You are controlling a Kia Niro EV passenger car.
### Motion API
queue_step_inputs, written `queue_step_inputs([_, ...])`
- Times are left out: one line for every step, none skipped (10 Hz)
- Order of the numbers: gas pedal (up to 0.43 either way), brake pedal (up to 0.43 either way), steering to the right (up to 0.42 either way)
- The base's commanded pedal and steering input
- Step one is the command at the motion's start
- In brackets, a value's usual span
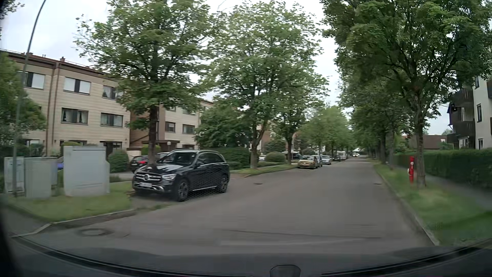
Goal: Follow the waypoints while adhering to traffic rules and regulations
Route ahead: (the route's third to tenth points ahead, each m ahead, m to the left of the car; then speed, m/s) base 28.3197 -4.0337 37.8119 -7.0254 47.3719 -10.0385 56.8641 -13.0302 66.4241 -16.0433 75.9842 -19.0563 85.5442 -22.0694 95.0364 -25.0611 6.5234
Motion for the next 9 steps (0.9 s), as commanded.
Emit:
queue_step_inputs([0.177,0.000,0.281])
queue_step_inputs([0.177,0.000,0.261])
queue_step_inputs([0.189,0.000,0.234])
queue_step_inputs([0.189,0.000,0.209])
queue_step_inputs([0.189,0.000,0.176])
queue_step_inputs([0.189,0.000,0.145])
queue_step_inputs([0.189,0.000,0.107])
queue_step_inputs([0.189,0.000,0.081])
queue_step_inputs([0.189,0.000,0.060])
